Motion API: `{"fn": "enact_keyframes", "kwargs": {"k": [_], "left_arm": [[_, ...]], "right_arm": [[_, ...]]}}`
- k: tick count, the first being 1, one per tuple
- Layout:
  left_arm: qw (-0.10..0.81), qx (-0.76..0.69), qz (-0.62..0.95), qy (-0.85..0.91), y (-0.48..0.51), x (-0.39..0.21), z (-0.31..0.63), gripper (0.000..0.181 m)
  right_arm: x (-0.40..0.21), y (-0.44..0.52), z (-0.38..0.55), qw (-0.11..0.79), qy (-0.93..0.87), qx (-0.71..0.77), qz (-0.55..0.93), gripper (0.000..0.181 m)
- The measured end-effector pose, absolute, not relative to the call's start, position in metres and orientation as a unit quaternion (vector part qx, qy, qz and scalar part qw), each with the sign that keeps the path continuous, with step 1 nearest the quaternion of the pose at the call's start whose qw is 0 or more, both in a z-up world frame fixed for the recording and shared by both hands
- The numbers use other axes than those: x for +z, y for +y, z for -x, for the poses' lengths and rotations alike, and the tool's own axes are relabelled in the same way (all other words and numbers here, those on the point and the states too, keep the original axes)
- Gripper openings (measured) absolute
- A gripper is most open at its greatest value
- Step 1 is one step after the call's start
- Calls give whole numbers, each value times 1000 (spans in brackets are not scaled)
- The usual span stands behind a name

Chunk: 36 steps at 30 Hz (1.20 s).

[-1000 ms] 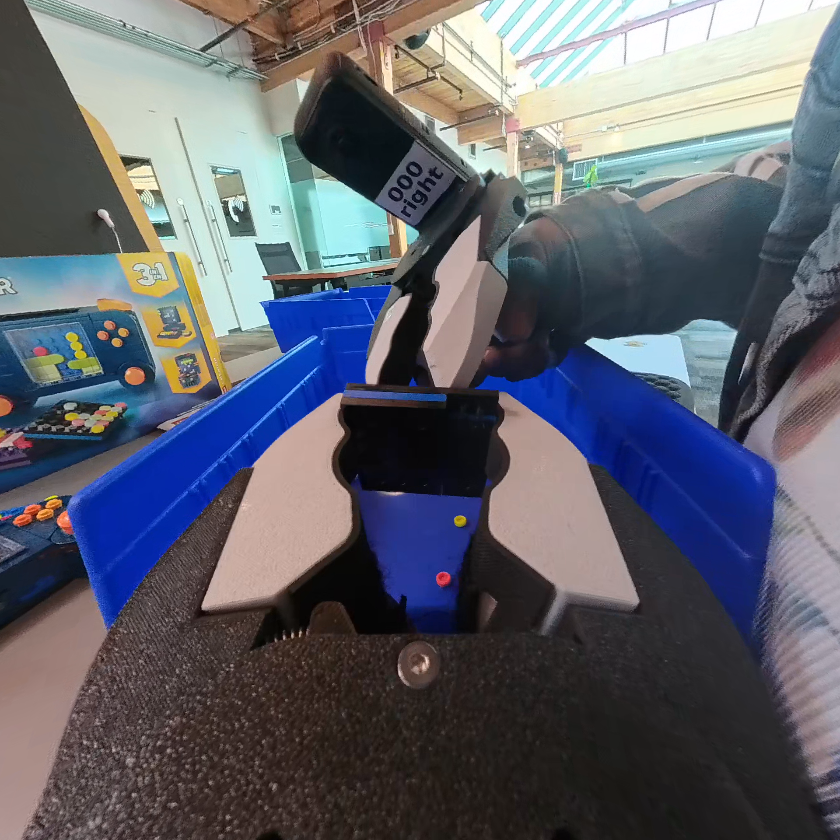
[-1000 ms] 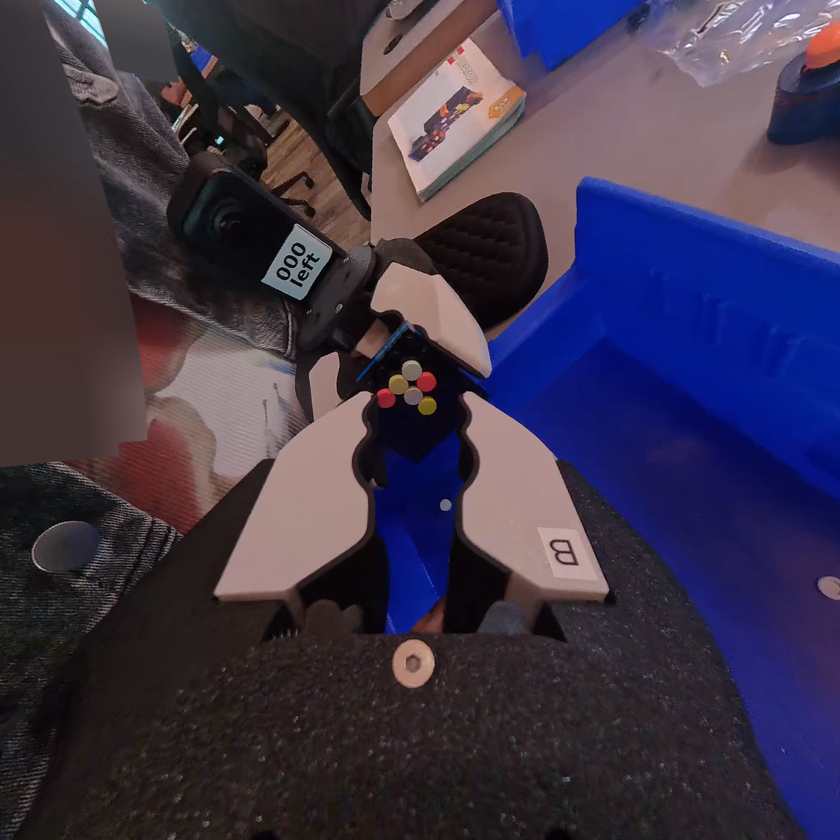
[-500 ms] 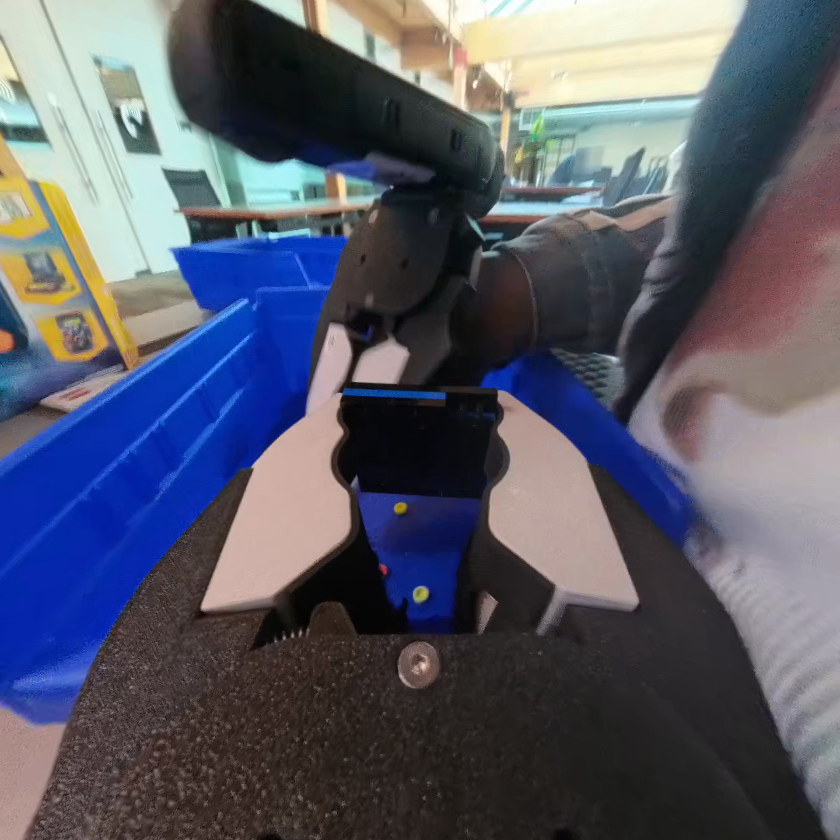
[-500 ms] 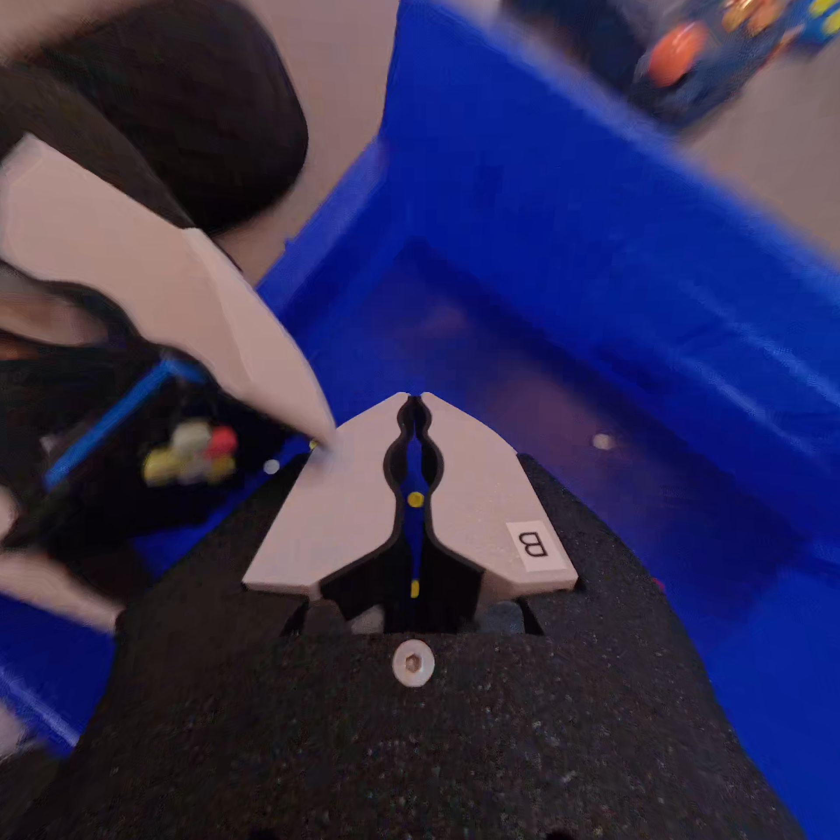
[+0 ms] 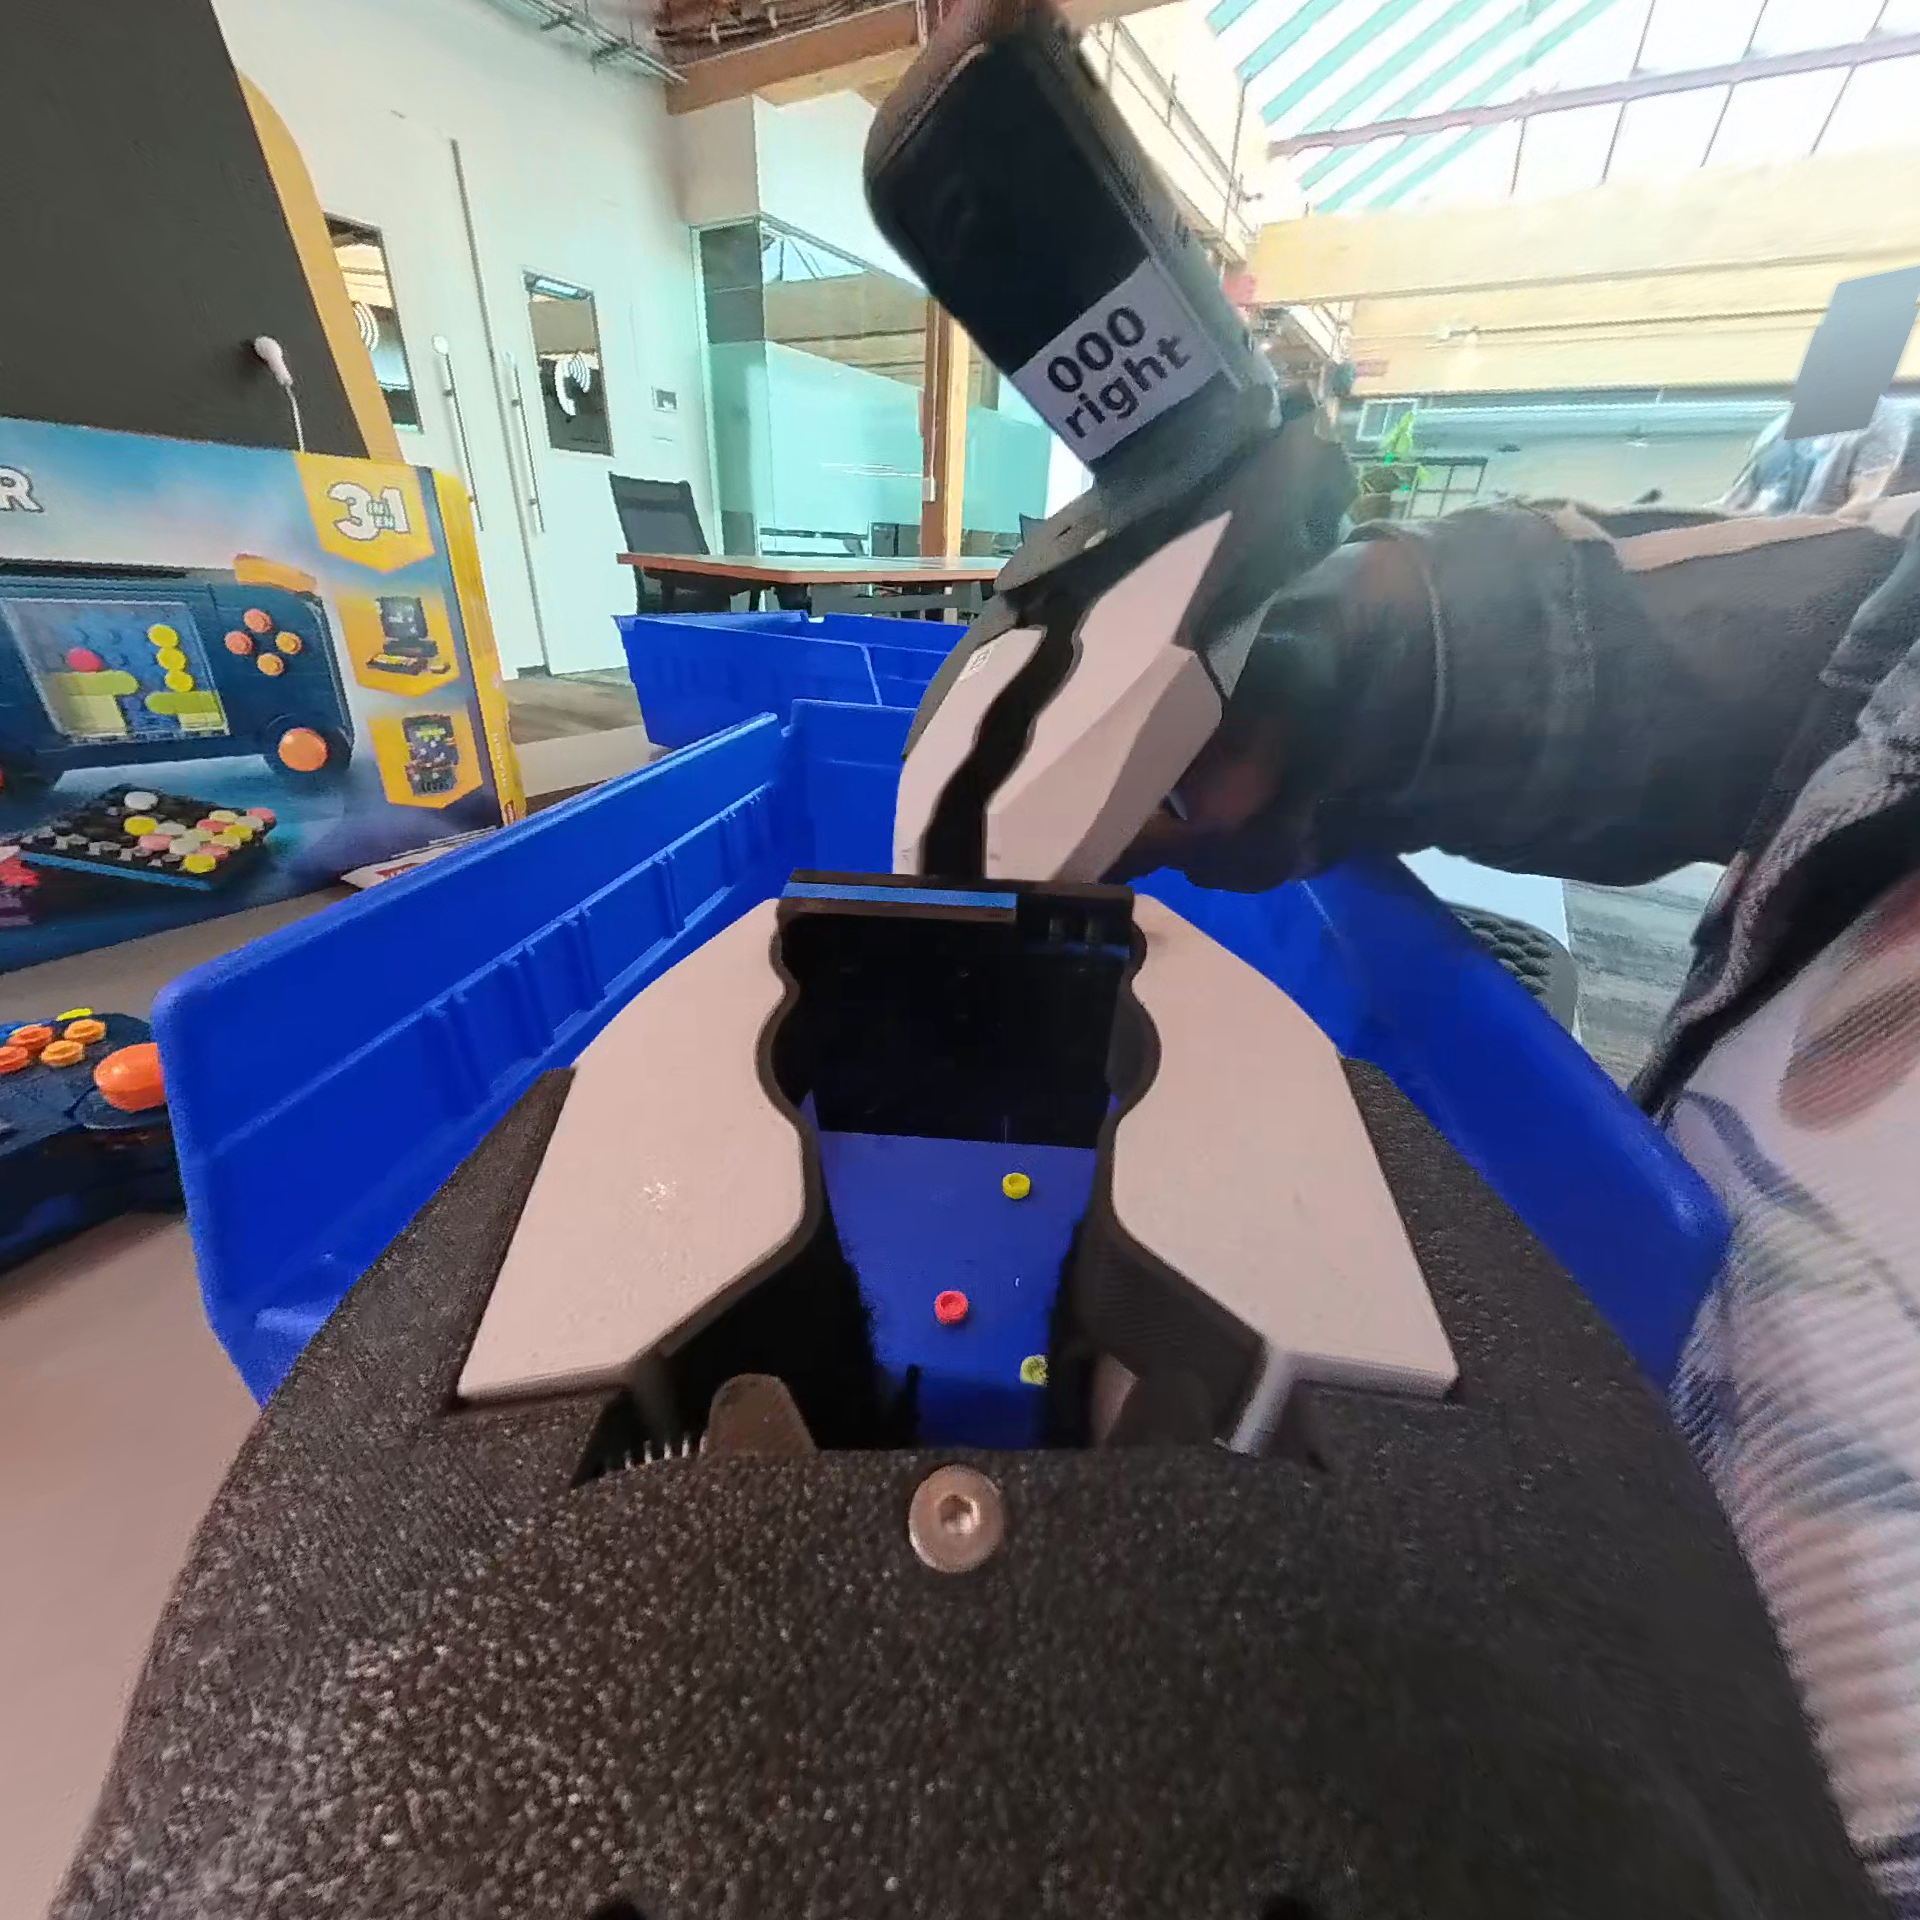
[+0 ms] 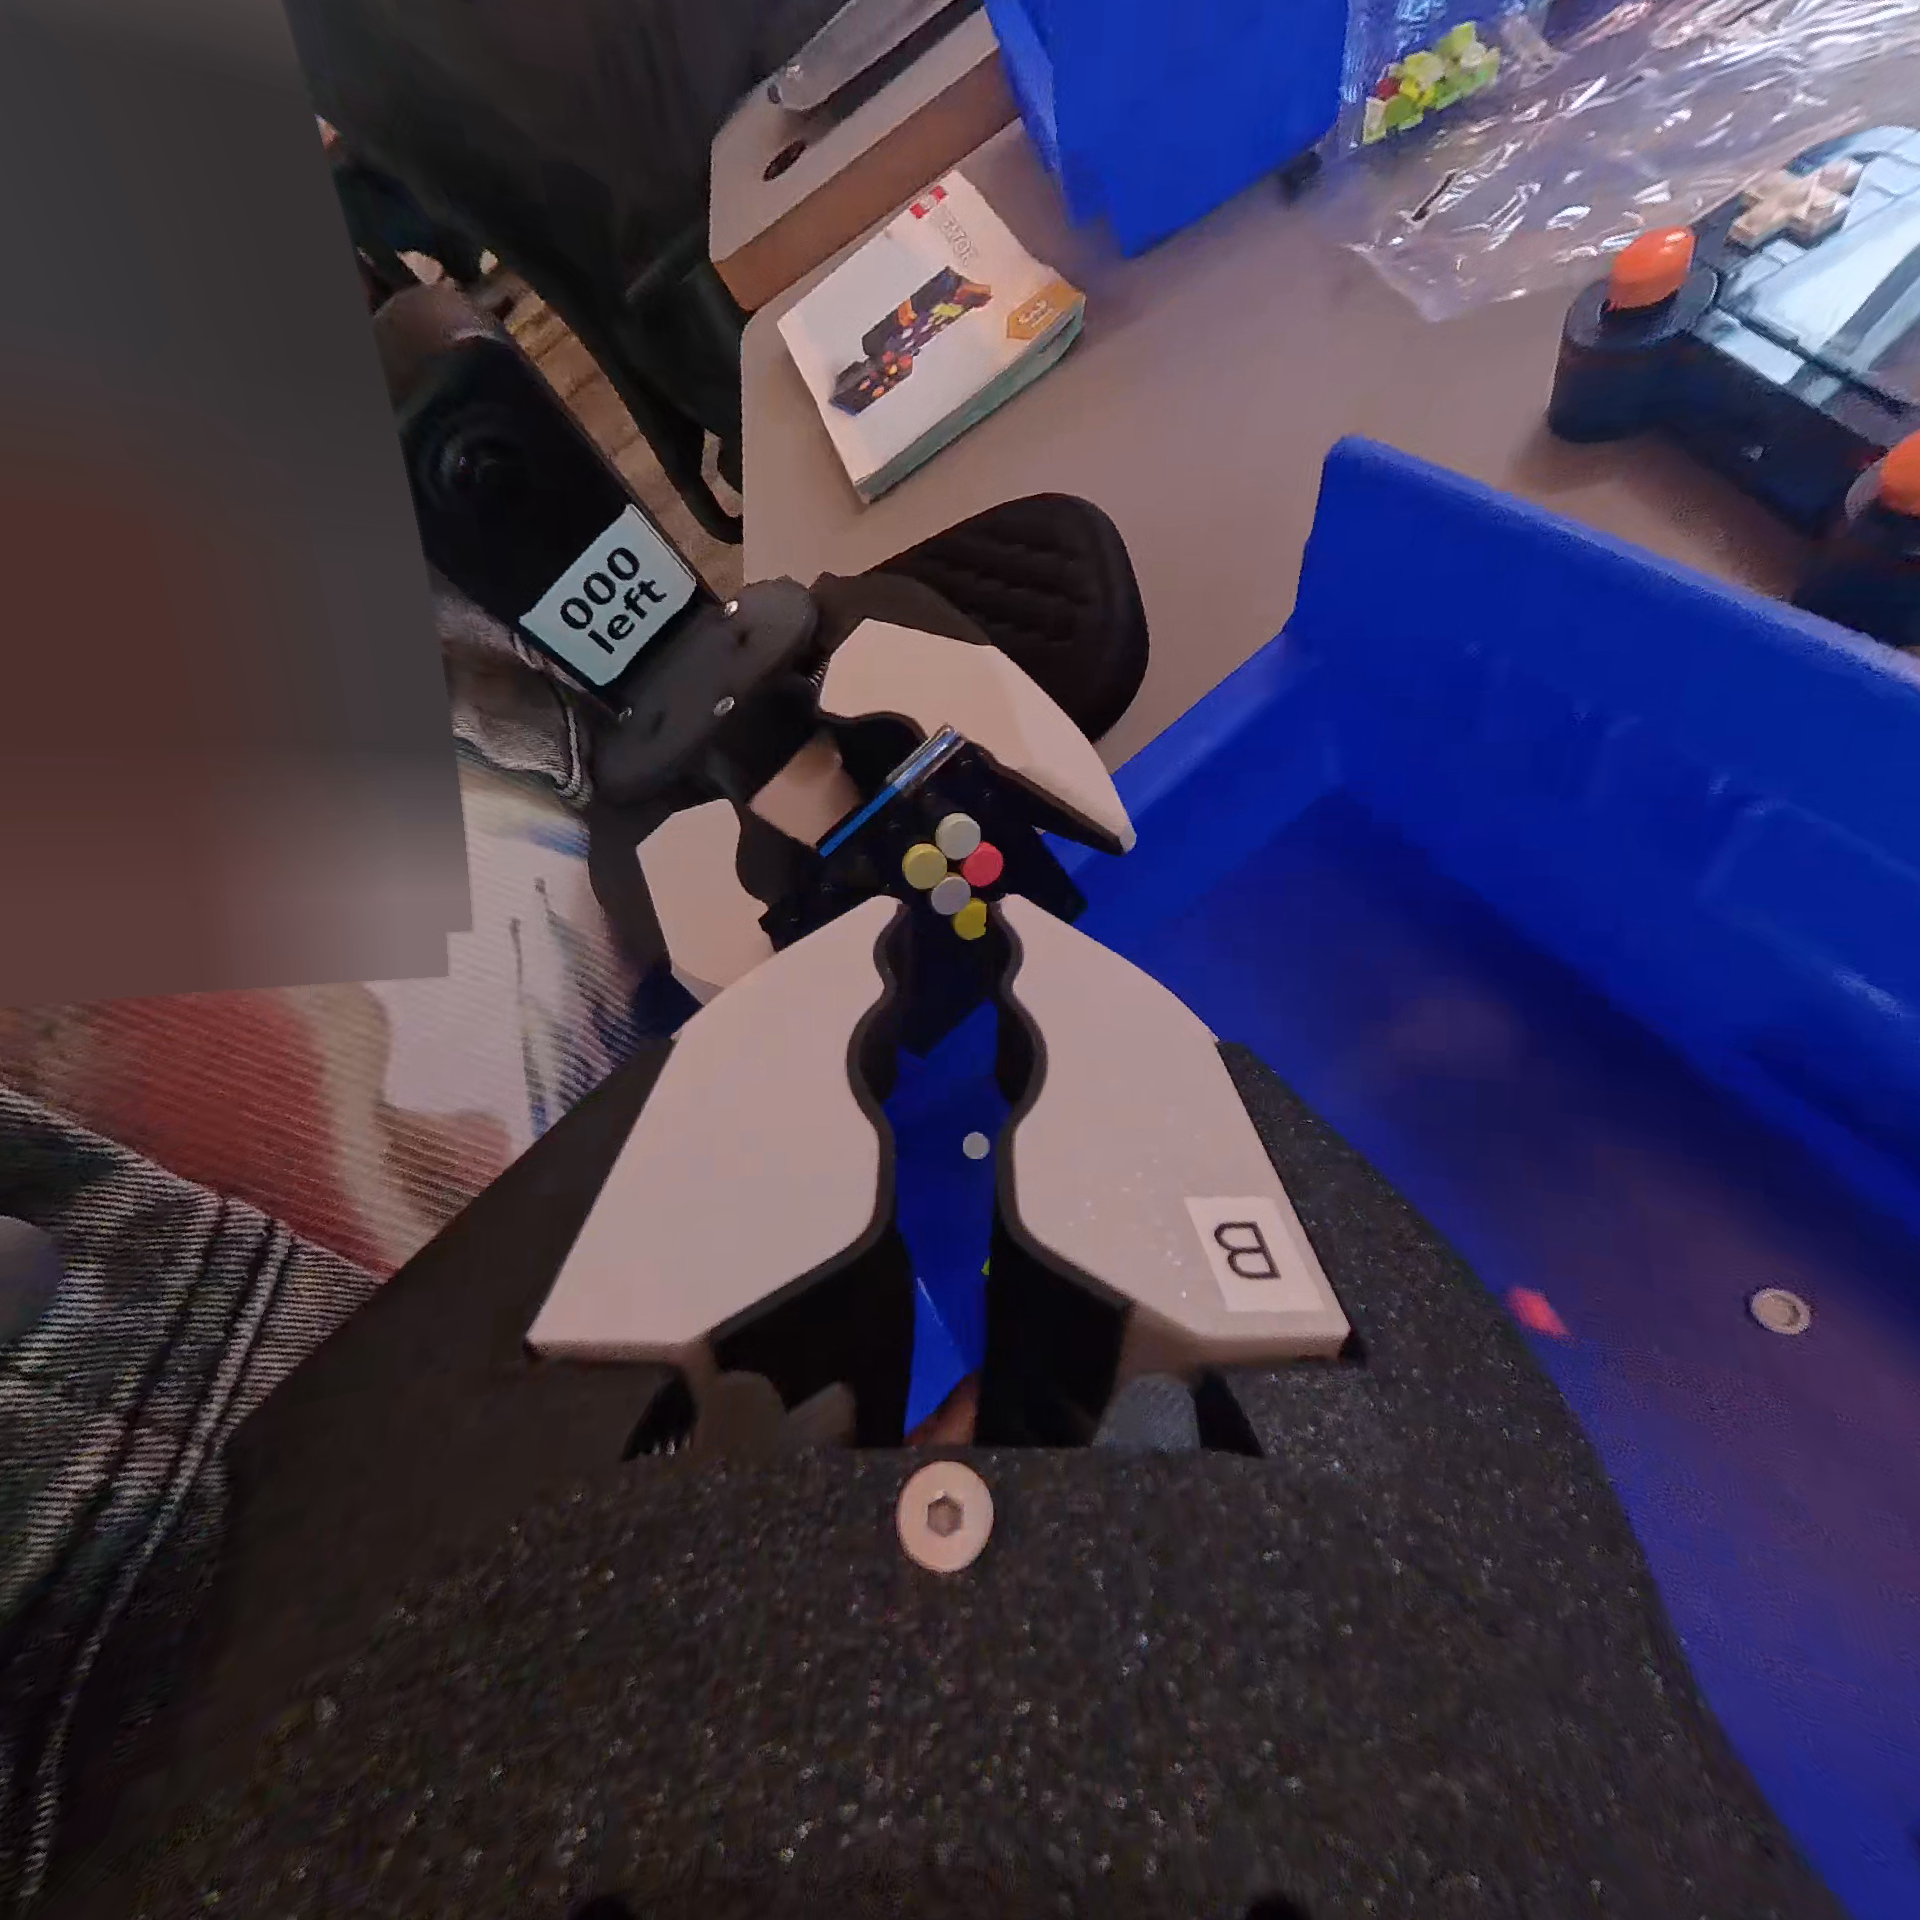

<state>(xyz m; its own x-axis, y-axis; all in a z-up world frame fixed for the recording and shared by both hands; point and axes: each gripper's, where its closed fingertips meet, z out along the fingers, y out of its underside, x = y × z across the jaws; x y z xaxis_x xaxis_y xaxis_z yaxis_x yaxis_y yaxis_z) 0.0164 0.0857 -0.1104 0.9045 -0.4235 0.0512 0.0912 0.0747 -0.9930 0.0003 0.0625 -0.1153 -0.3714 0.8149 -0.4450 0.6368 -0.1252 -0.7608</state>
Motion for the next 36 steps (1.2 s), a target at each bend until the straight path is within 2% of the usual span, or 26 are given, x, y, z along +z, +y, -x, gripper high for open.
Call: {"fn": "enact_keyframes", "kwargs": {"k": [3, 12, 16, 20, 23, 25, 28, 36], "left_arm": [[725, -175, 653, 136, 85, -110, -19, 55], [728, -174, 646, 149, 83, -109, -23, 55], [728, -174, 646, 148, 84, -109, -23, 55], [727, -178, 645, 153, 83, -109, -25, 55], [727, -178, 643, 159, 82, -109, -27, 55], [727, -179, 642, 167, 81, -109, -29, 55], [718, -174, 653, 166, 82, -113, -29, 55], [680, -148, 699, 164, 87, -124, -25, 55]], "right_arm": [[-110, 63, 2, 84, -639, 527, 555, 10], [-111, 58, -3, -12, -615, 549, 565, 18], [-112, 59, -3, -23, -612, 549, 568, 20], [-112, 60, -1, -7, -619, 547, 564, 22], [-110, 56, -4, -8, -627, 548, 553, 16], [-113, 58, -5, -9, -633, 541, 554, 26], [-117, 60, -5, 5, -648, 524, 553, 28], [-123, 68, -5, 70, -665, 449, 592, 21]]}}
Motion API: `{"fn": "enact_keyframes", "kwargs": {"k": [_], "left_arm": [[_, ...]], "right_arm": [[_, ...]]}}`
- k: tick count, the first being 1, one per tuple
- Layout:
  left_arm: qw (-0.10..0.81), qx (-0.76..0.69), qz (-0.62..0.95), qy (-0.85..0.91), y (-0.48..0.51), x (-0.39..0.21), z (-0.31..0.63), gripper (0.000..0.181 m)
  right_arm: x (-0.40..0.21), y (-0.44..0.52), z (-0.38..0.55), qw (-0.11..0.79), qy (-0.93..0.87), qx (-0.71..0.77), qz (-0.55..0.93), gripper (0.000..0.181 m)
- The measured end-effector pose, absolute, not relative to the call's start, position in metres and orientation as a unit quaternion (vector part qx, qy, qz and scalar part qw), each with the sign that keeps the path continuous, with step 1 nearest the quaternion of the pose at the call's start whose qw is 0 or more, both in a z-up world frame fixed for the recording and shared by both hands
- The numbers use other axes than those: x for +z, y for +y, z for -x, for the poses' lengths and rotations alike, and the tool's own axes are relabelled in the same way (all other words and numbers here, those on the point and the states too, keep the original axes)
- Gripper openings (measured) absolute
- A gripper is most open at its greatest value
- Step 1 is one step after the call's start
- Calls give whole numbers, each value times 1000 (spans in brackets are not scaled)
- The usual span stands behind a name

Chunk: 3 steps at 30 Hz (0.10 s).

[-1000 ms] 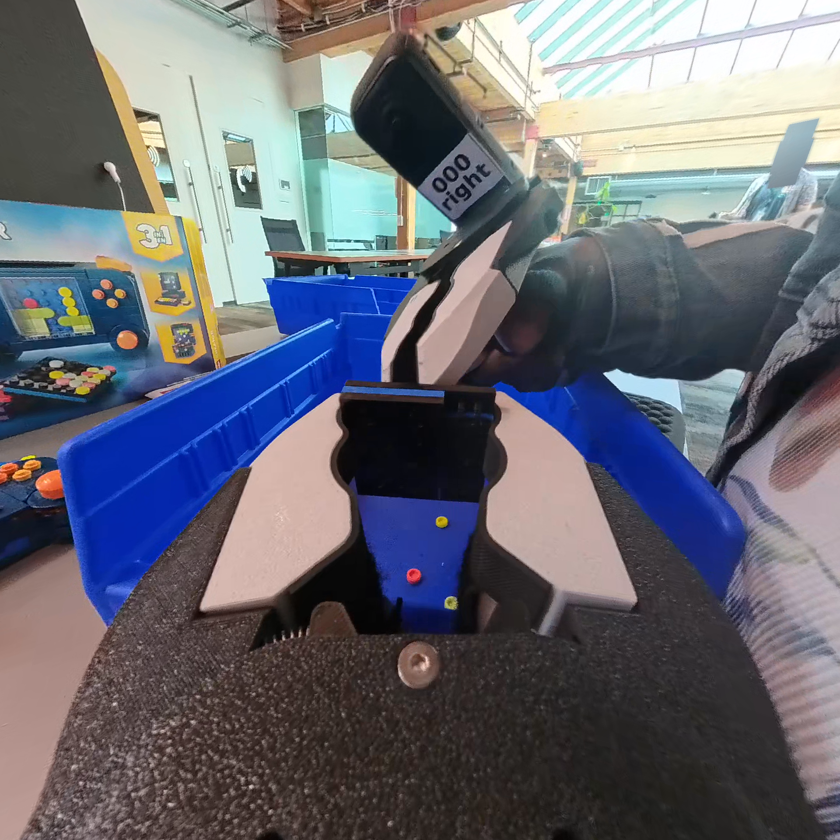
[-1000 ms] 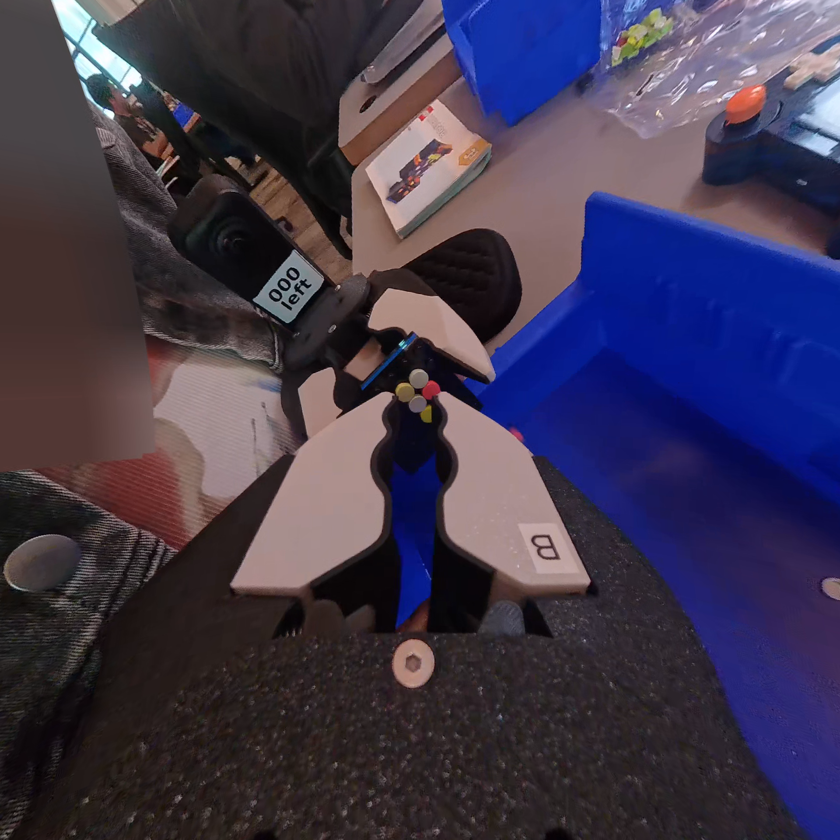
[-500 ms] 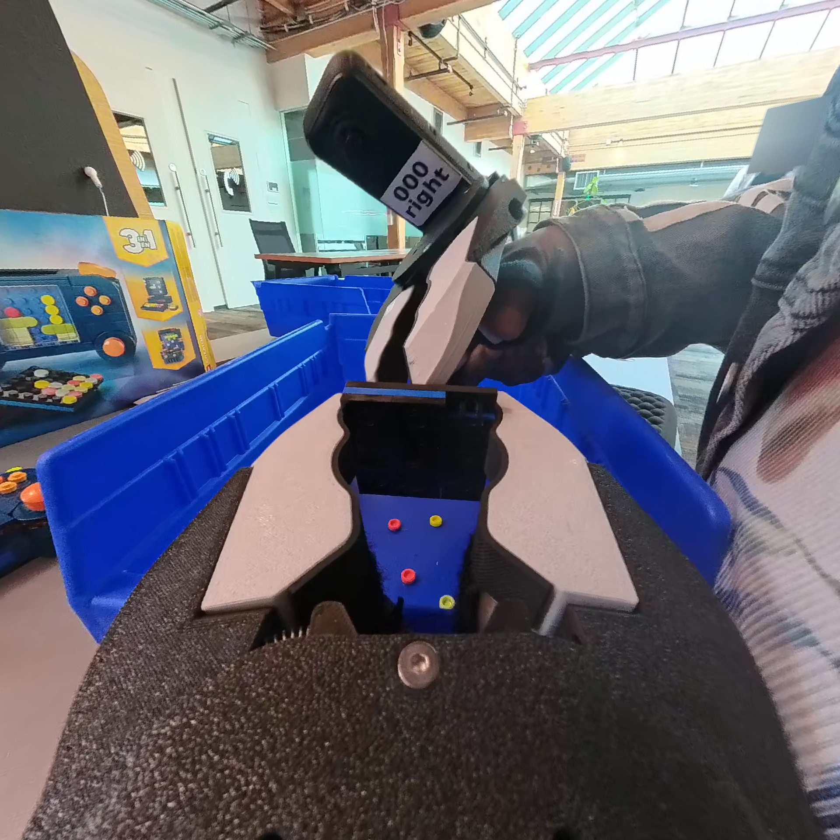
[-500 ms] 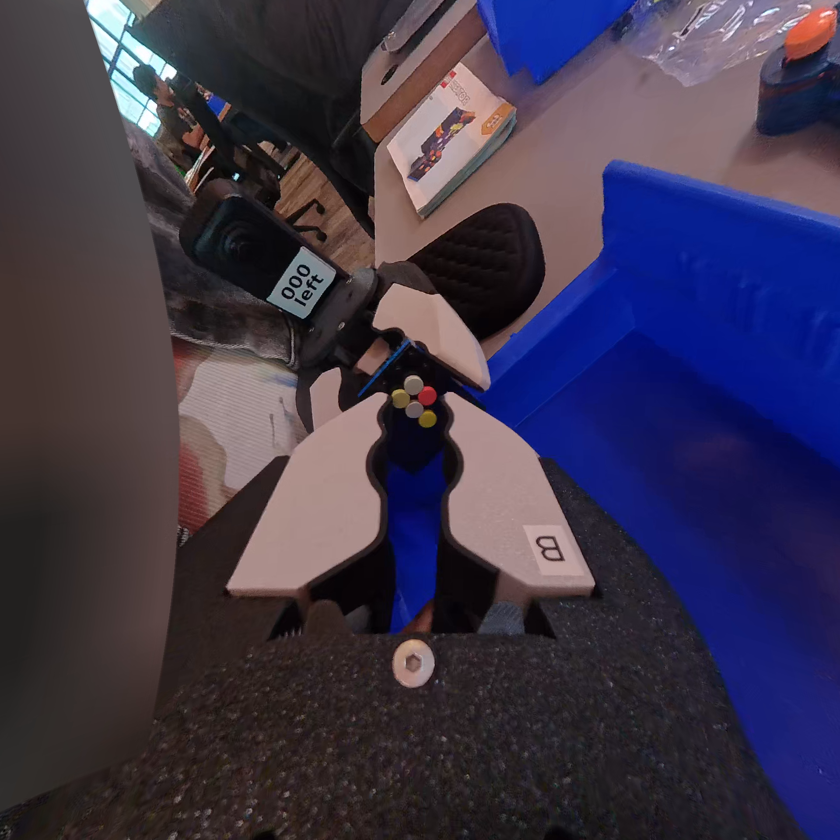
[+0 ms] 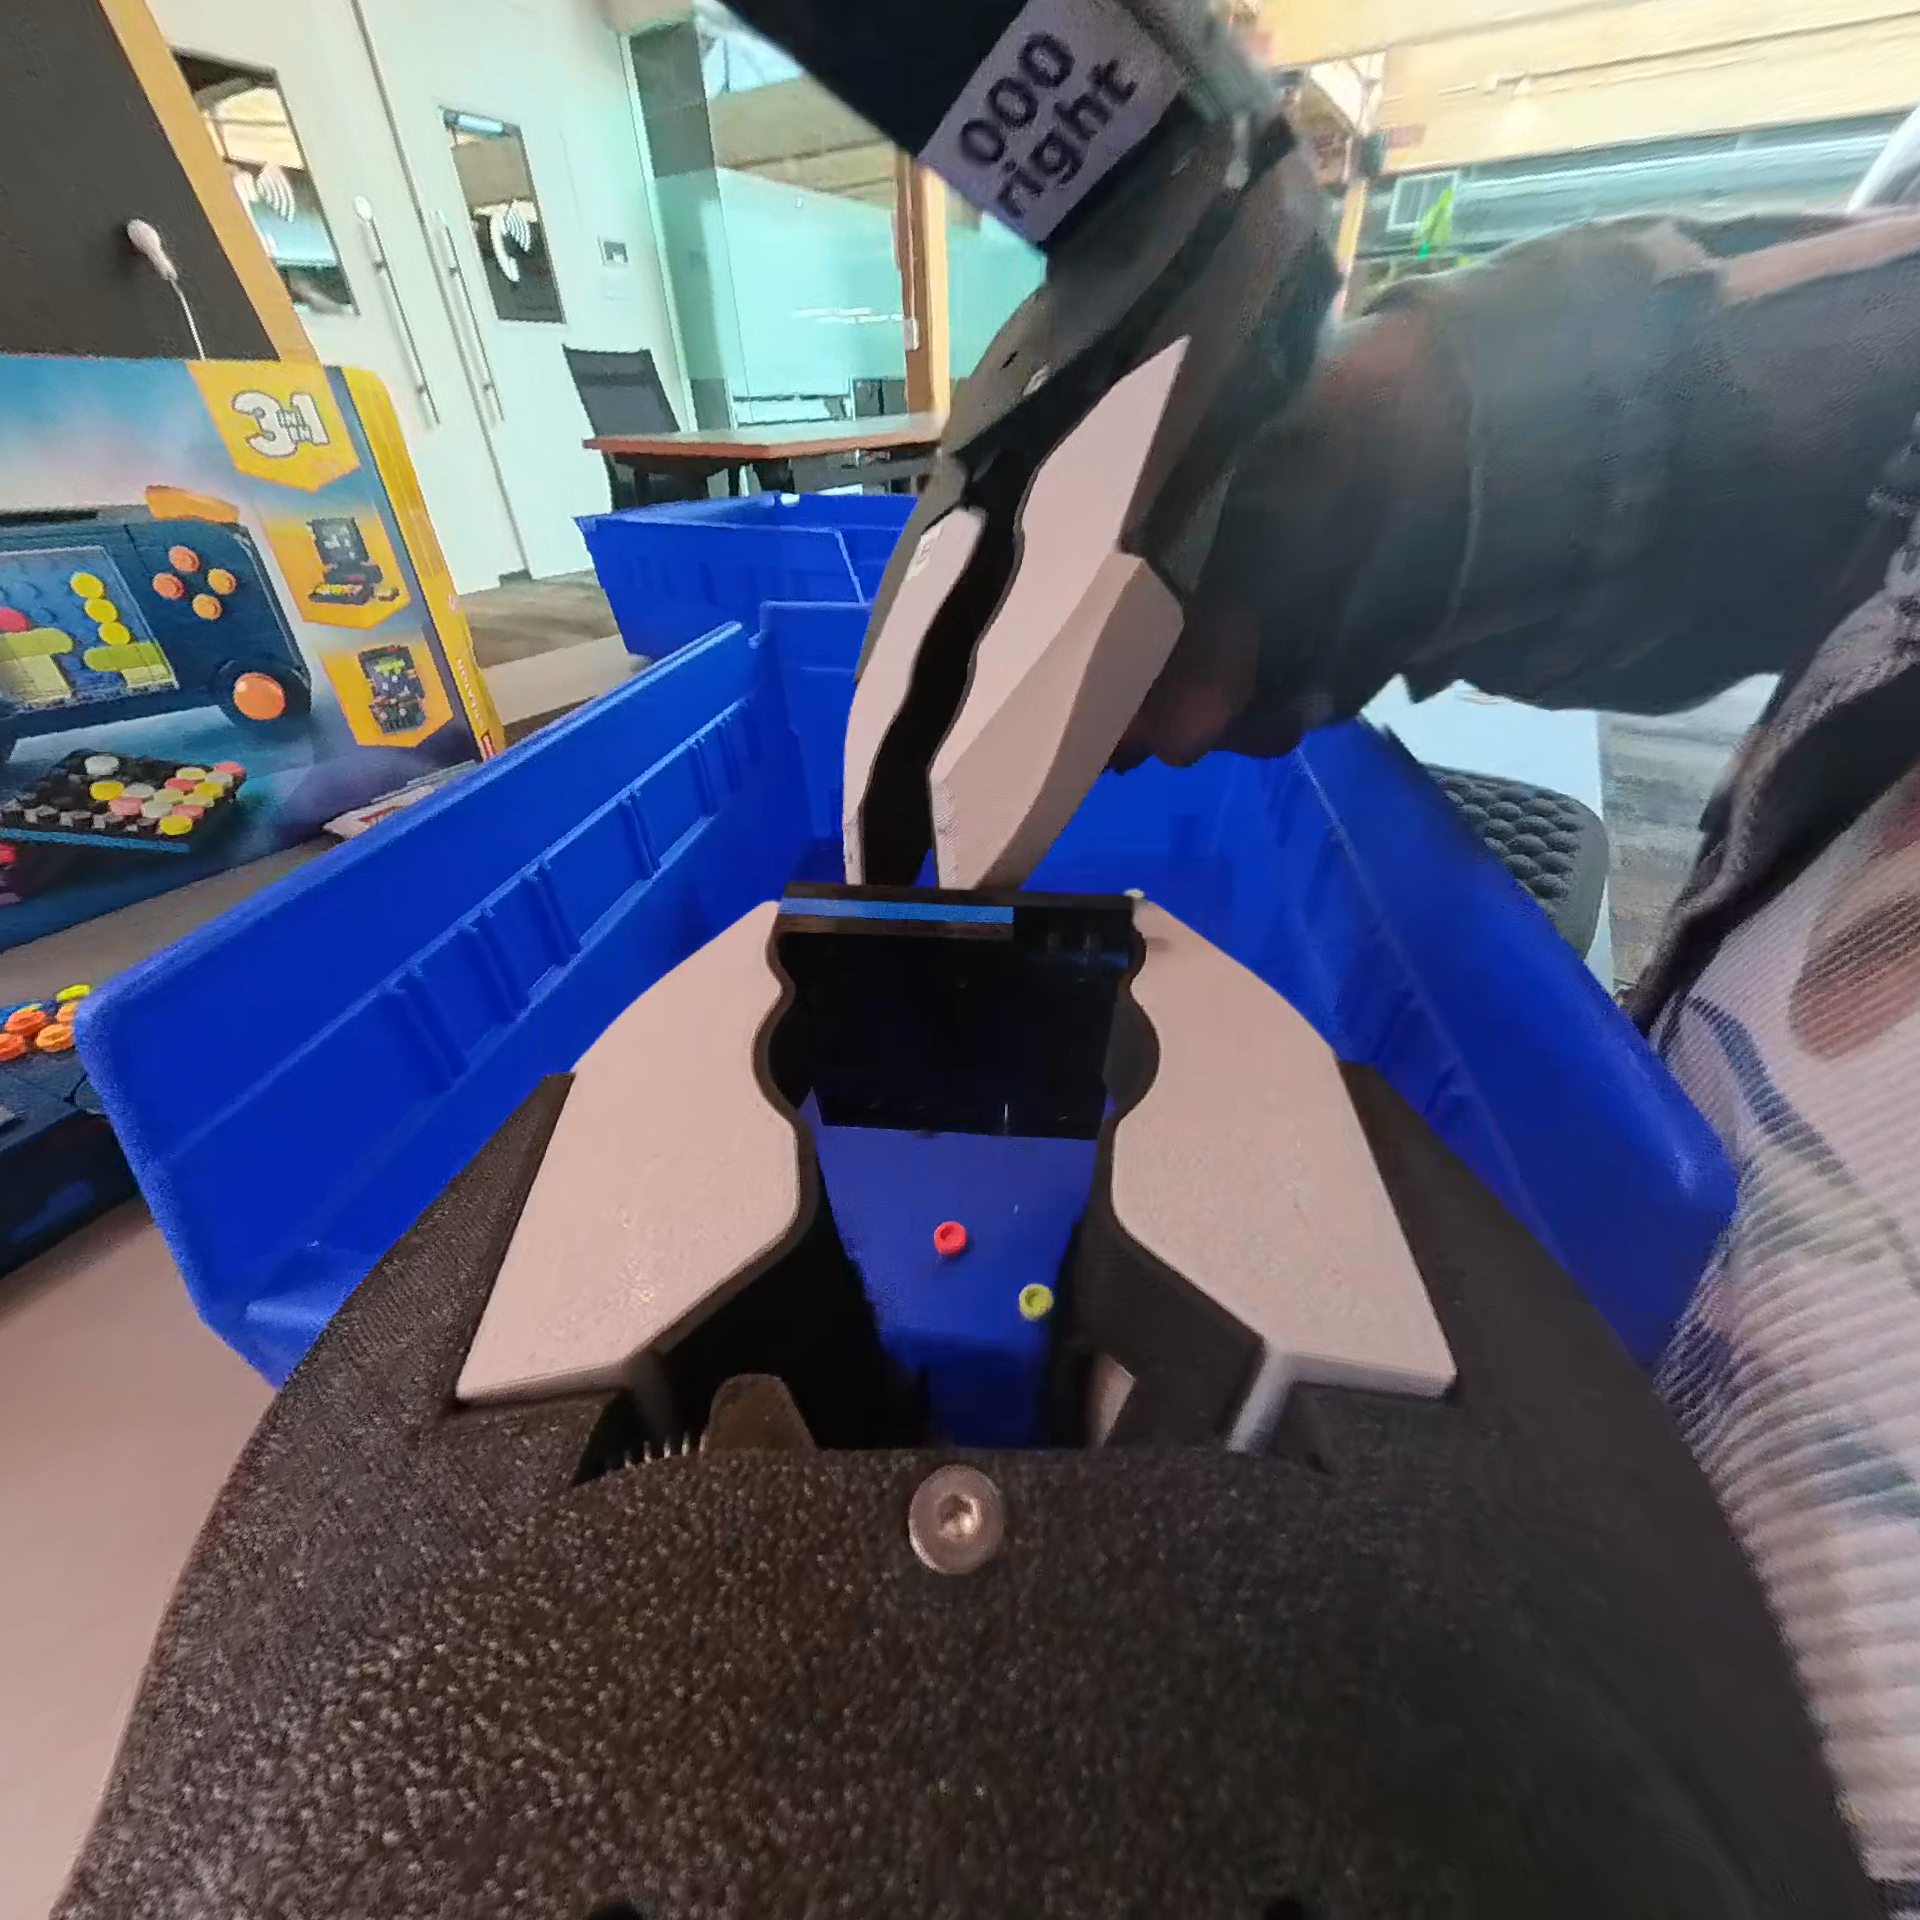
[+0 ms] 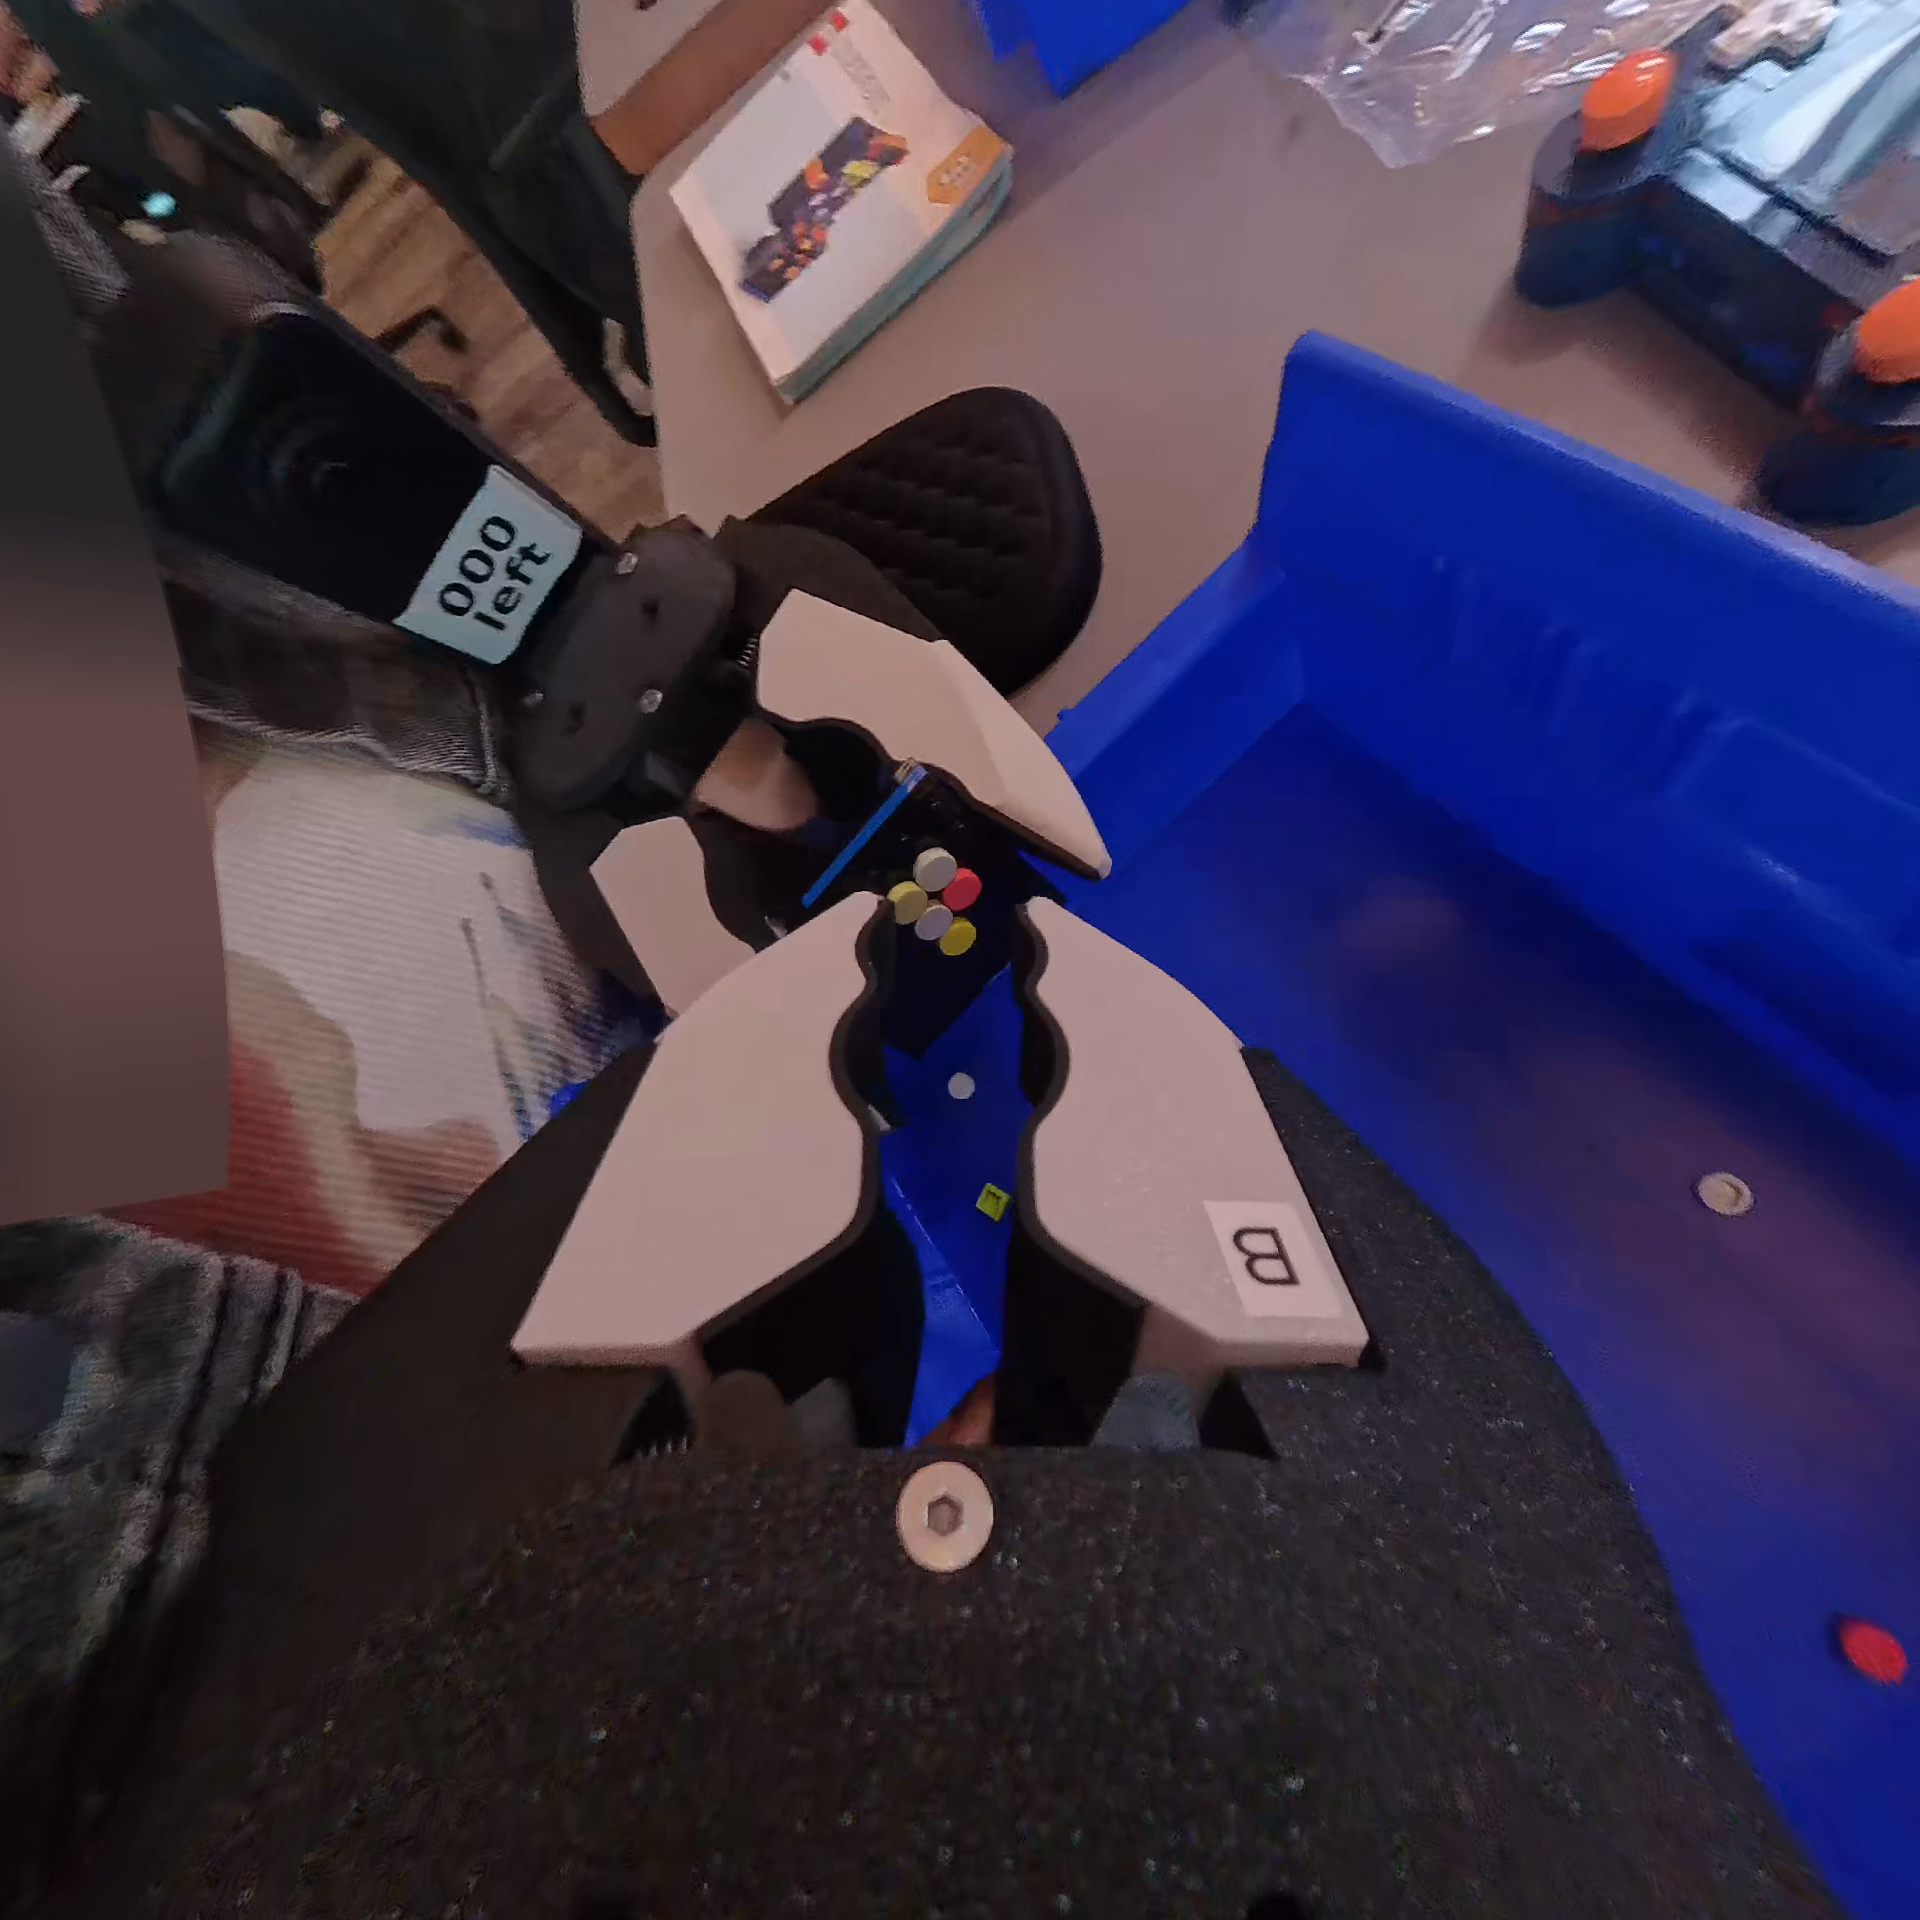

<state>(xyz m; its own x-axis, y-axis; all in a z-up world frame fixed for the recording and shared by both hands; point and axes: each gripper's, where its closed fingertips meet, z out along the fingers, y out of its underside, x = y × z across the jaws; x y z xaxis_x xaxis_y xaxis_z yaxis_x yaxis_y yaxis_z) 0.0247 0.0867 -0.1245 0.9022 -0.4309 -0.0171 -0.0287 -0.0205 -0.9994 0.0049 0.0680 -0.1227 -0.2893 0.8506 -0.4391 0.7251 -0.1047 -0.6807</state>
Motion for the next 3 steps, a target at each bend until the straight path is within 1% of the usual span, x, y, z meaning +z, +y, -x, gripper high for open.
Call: {"fn": "enact_keyframes", "kwargs": {"k": [3], "left_arm": [[641, -150, 739, 144, 88, -140, -20, 54]], "right_arm": [[-136, 75, -3, 104, -675, 392, 617, 16]]}}
